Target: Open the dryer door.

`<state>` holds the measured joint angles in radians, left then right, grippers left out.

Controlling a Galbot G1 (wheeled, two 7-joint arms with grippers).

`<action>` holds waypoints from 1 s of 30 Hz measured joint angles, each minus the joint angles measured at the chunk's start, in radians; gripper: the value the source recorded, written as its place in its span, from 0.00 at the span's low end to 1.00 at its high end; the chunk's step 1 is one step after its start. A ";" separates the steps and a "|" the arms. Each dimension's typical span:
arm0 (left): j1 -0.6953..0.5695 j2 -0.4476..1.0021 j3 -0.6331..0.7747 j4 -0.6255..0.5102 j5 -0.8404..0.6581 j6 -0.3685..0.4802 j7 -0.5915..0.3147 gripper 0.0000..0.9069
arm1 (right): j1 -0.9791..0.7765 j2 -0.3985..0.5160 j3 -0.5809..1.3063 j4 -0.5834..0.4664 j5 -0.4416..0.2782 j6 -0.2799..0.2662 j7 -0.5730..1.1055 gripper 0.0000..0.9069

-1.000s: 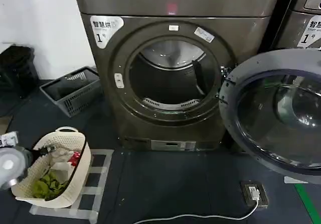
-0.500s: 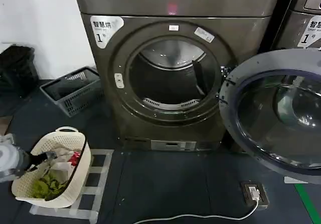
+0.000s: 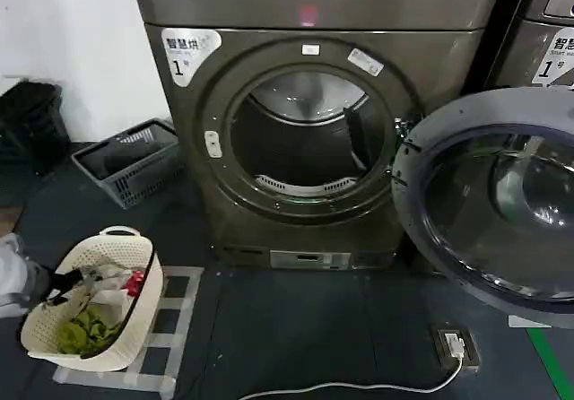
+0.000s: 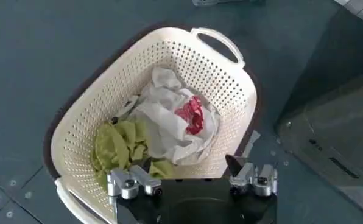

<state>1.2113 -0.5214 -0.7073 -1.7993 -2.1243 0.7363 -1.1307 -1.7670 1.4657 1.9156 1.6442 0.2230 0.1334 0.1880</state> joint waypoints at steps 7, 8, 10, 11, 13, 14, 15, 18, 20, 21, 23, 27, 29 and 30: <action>0.005 0.002 -0.003 0.000 -0.005 0.000 0.000 1.00 | 0.001 0.000 -0.004 0.000 0.004 0.000 0.003 1.00; 0.005 0.003 -0.004 0.000 -0.006 0.000 0.000 1.00 | 0.000 0.000 -0.004 0.000 0.004 0.000 0.003 1.00; 0.003 0.003 -0.004 0.001 -0.009 0.000 0.000 1.00 | -0.001 0.000 -0.004 -0.001 0.004 0.001 0.003 1.00; 0.003 0.003 -0.004 0.001 -0.011 0.000 0.000 1.00 | -0.001 0.000 -0.003 -0.002 0.004 0.001 0.004 1.00; 0.002 0.003 -0.004 0.003 -0.012 0.000 -0.002 1.00 | -0.002 0.000 -0.001 -0.003 0.005 0.003 0.004 1.00; 0.002 0.003 -0.004 0.004 -0.013 0.000 -0.003 1.00 | -0.003 0.000 0.000 -0.005 0.005 0.004 0.004 1.00; 0.001 0.003 -0.004 0.006 -0.013 0.000 -0.003 1.00 | -0.003 0.000 0.000 -0.006 0.005 0.005 0.004 1.00; 0.001 0.005 -0.004 0.011 -0.015 0.000 -0.003 1.00 | -0.004 0.000 0.002 -0.010 0.006 0.009 0.004 1.00; 0.001 0.005 -0.003 0.015 -0.016 0.000 -0.006 1.00 | -0.004 0.000 0.005 -0.011 0.007 0.020 0.002 1.00; 0.000 0.006 -0.003 0.016 -0.018 0.000 -0.007 1.00 | -0.004 0.000 0.006 -0.011 0.007 0.022 0.000 1.00; -0.001 0.006 -0.003 0.018 -0.022 0.000 -0.009 1.00 | -0.004 0.001 0.007 -0.012 0.006 0.022 -0.002 1.00; -0.001 0.007 -0.003 0.019 -0.034 0.000 -0.013 1.00 | -0.003 0.002 0.007 -0.012 0.006 0.025 -0.002 1.00; -0.002 0.008 -0.003 0.019 -0.050 0.000 -0.021 1.00 | -0.003 0.002 0.007 -0.012 0.006 0.027 -0.002 1.00; -0.002 0.010 -0.004 0.018 -0.064 0.000 -0.026 1.00 | -0.003 0.002 0.007 -0.013 0.006 0.028 -0.003 1.00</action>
<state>1.2098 -0.5116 -0.7113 -1.7815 -2.1888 0.7363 -1.1565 -1.7703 1.4680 1.9230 1.6314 0.2286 0.1617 0.1854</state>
